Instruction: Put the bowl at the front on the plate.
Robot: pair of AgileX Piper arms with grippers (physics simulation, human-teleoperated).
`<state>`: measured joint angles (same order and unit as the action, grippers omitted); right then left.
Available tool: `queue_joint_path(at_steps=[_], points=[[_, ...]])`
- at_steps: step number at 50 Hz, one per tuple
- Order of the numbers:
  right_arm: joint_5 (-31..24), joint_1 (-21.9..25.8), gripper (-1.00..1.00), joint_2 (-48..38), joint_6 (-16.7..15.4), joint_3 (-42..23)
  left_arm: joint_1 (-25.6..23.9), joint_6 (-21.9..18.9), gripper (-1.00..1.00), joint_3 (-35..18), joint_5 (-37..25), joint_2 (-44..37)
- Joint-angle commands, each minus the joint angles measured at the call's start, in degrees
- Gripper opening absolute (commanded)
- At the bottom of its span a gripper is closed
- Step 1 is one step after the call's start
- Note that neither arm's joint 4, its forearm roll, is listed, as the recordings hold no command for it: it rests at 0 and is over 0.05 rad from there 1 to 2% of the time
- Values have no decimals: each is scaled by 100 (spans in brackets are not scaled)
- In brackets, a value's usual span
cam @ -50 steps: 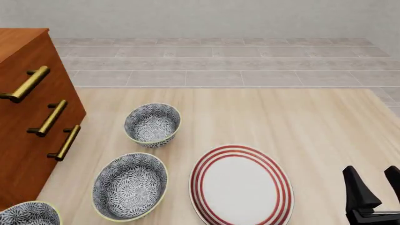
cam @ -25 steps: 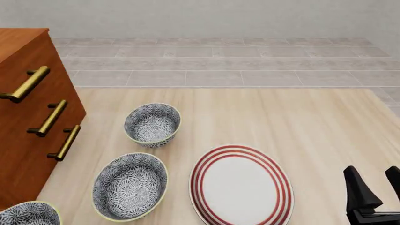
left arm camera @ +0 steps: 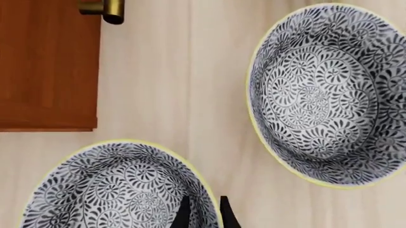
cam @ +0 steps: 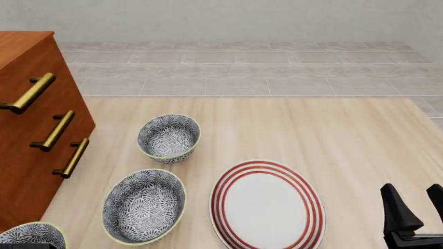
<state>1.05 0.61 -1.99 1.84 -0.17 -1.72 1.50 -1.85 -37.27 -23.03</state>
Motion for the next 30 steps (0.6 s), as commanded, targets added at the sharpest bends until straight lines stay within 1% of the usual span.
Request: queue_joint_path(at_steps=[1, 3, 4, 6, 11, 13, 19, 22, 23, 27, 30], points=[[5, 1, 100, 2, -1, 4, 17, -13, -100, 184, 61, 192], [-3, 0, 100, 12, 0, 3, 9, -63, -100, 137, -54, 453], [-2, 6, 100, 15, 3, 2, -84, 11, -100, 43, -231, 581], [-1, 12, 100, 12, 10, 2, -163, -32, -100, -281, -735, 988], [-5, 14, 100, 14, 15, 0, -168, -137, -100, -748, -1176, 1258], [-8, 10, 100, 20, 19, 0, -180, -237, -100, -1042, -1391, 1399], [-21, 7, 100, 37, 18, 2, -317, -360, -100, -1665, -1612, 1456], [-23, 7, 100, 40, 15, 2, -360, -377, -100, -1878, -1653, 1420], [-30, 7, 100, 47, 15, 2, -407, -438, -100, -1966, -1693, 1449], [-37, 2, 100, 55, 21, 0, -549, -454, -100, -2040, -1723, 1459], [-43, -5, 100, 64, 29, 0, -658, -458, -100, -2151, -1631, 1393]])
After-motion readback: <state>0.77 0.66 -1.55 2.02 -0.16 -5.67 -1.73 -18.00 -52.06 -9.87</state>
